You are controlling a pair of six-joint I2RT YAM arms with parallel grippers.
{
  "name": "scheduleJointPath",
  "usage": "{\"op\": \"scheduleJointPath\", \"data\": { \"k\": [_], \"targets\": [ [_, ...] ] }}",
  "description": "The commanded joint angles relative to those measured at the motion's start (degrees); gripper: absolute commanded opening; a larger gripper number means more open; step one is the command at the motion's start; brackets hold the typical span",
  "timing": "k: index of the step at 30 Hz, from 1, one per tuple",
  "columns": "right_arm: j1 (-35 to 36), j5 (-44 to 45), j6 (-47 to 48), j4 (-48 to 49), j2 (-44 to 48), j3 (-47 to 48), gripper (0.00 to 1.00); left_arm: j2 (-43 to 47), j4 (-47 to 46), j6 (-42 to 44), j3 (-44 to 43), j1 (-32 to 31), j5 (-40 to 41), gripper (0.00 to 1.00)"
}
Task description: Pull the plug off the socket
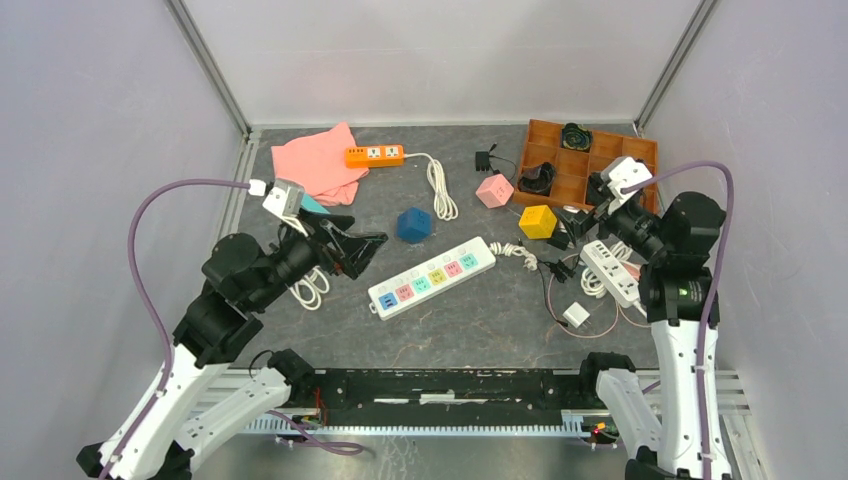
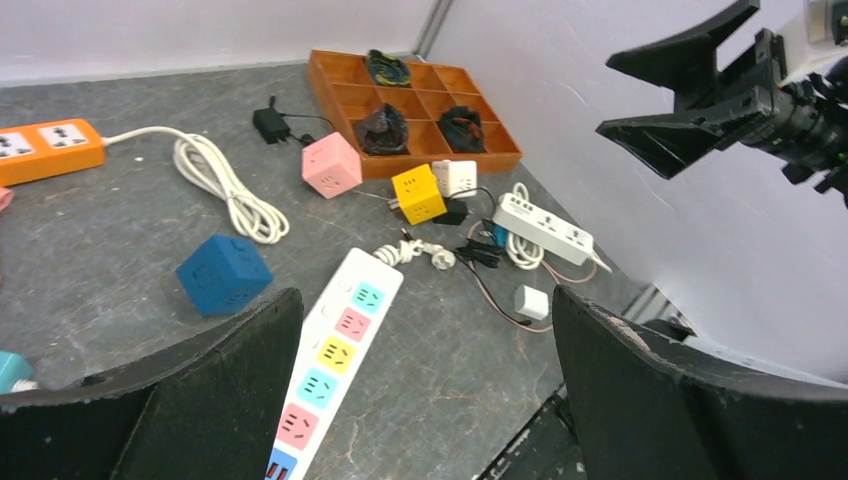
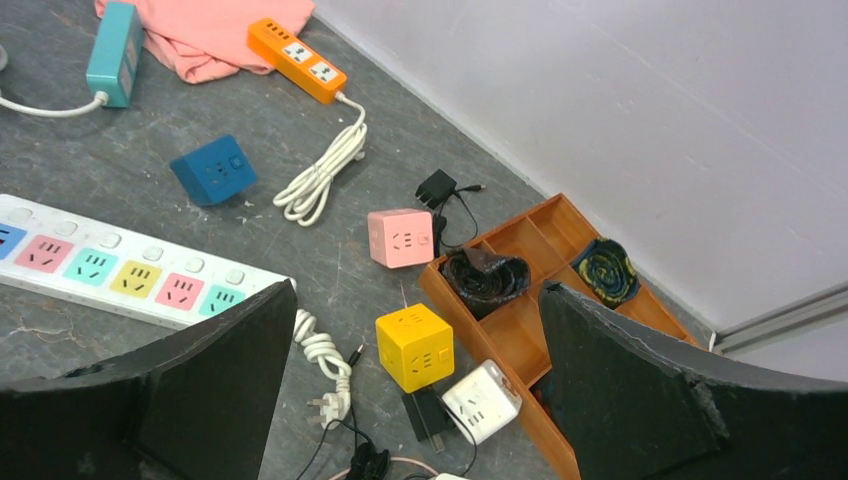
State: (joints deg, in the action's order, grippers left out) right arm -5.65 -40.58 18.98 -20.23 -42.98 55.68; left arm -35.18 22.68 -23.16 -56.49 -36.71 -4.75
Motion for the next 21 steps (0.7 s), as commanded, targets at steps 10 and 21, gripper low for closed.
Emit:
{"op": "scheduleJointPath", "data": {
  "k": [10,21],
  "targets": [
    [-0.11,-4.55,-0.64,-3.72,2.48,4.18,0.98,-0.21,-0.59,-1.36,-4.33,0.23,-6.36,1.0],
    [-0.19,-6.0,-0.28,-5.15,3.46,4.7,0.98,1.84,0.58,-2.46,-4.5,0.23,-6.5,1.0]
  ]
}}
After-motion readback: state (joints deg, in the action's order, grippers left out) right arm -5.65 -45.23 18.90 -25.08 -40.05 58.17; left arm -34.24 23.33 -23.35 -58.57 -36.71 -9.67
